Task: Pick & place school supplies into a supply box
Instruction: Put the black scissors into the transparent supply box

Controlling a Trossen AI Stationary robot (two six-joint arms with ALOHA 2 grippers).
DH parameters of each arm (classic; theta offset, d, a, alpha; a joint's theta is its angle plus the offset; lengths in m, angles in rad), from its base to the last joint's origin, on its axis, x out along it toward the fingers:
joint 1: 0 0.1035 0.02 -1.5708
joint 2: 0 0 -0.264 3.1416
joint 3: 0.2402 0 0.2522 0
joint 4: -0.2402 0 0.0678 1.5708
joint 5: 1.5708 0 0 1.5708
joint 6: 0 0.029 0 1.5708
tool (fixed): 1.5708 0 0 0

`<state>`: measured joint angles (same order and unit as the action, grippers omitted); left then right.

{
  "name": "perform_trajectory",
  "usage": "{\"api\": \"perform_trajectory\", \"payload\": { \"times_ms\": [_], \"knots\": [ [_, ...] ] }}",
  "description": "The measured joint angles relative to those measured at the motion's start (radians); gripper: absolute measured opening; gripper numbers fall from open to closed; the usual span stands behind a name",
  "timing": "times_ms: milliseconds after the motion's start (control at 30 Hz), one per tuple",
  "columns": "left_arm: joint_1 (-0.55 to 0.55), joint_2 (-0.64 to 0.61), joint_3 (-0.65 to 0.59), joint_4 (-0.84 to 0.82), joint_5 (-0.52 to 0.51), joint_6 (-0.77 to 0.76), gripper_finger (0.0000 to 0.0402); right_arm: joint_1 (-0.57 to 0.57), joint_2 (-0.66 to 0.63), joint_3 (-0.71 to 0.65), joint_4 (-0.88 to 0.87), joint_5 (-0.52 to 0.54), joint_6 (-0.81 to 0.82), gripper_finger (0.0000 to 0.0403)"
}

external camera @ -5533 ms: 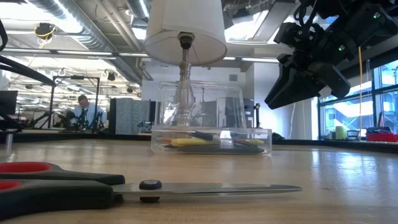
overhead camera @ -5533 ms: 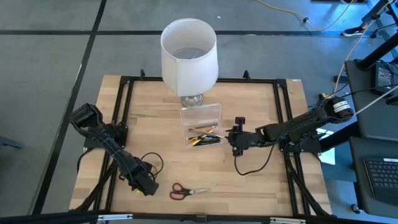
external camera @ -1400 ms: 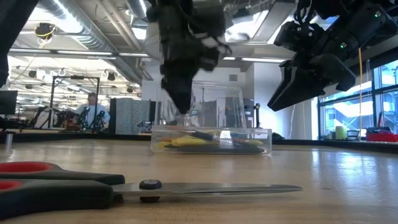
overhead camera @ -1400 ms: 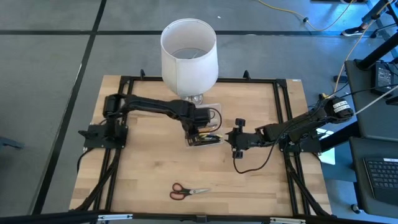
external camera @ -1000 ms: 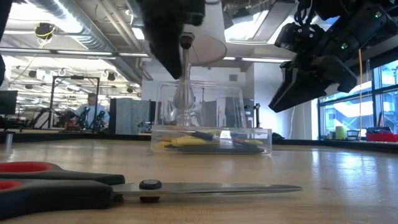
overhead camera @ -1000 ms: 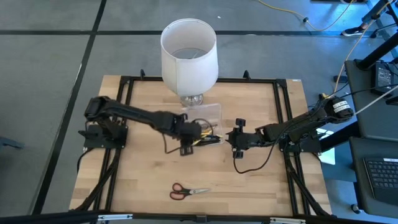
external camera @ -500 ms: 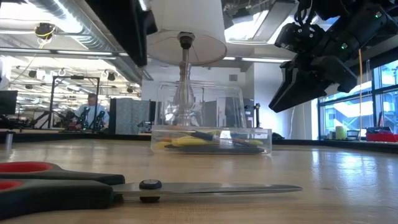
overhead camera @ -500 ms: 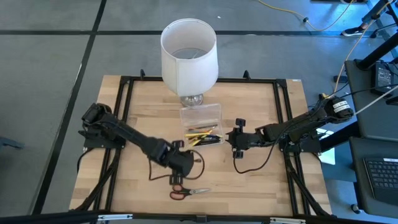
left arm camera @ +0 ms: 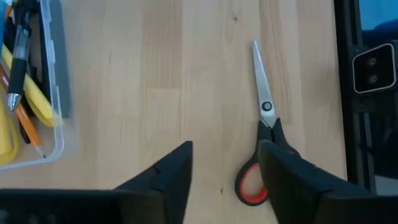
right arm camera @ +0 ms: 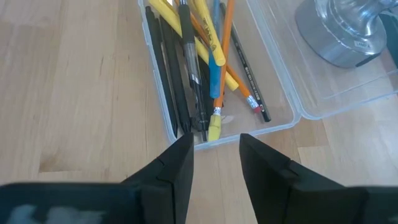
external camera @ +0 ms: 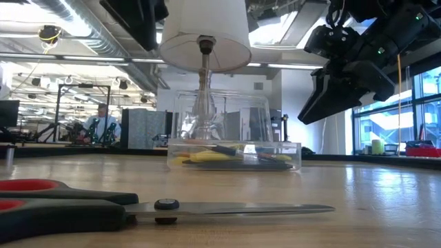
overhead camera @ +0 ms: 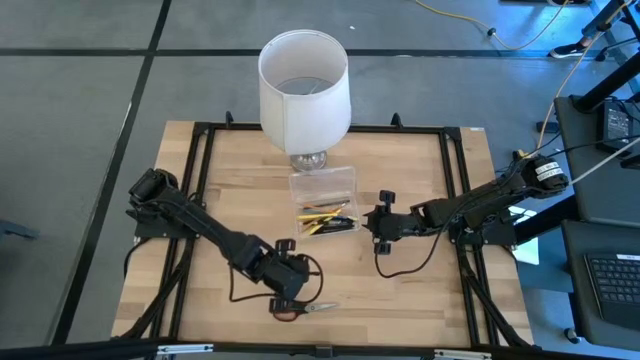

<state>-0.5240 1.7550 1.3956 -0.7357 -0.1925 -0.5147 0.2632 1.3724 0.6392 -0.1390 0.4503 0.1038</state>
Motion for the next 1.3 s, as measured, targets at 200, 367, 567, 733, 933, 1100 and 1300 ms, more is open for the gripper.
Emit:
{"api": "perform_trajectory", "payload": {
  "times_ms": [200, 367, 567, 733, 933, 1100, 1300],
  "knots": [
    [-0.001, 0.000, 0.000, 0.000, 0.020, 0.001, 0.0242, 0.000, 0.000, 0.000, 0.000, 0.000, 0.011, 0.0133],
    [-0.024, 0.000, 0.000, 0.002, 0.058, 0.012, 0.0262, 0.000, 0.000, 0.000, 0.000, 0.000, 0.023, 0.0133],
    [-0.047, 0.038, 0.000, 0.011, 0.040, -0.050, 0.0257, 0.000, 0.000, 0.000, 0.000, 0.000, 0.023, 0.0133],
    [-0.071, 0.104, 0.000, 0.022, 0.097, -0.101, 0.0247, 0.000, 0.000, 0.000, 0.000, 0.000, 0.023, 0.0133],
    [-0.111, 0.176, 0.000, 0.038, 0.169, -0.145, 0.0233, 0.000, 0.000, 0.000, 0.003, 0.000, 0.023, 0.0133],
    [-0.124, 0.210, 0.000, 0.082, 0.150, -0.150, 0.0217, 0.000, 0.000, 0.000, 0.013, 0.000, 0.025, 0.0133],
    [-0.124, 0.255, 0.000, 0.091, 0.158, -0.138, 0.0198, 0.000, 0.000, 0.000, 0.017, 0.000, 0.027, 0.0133]
  ]
}}
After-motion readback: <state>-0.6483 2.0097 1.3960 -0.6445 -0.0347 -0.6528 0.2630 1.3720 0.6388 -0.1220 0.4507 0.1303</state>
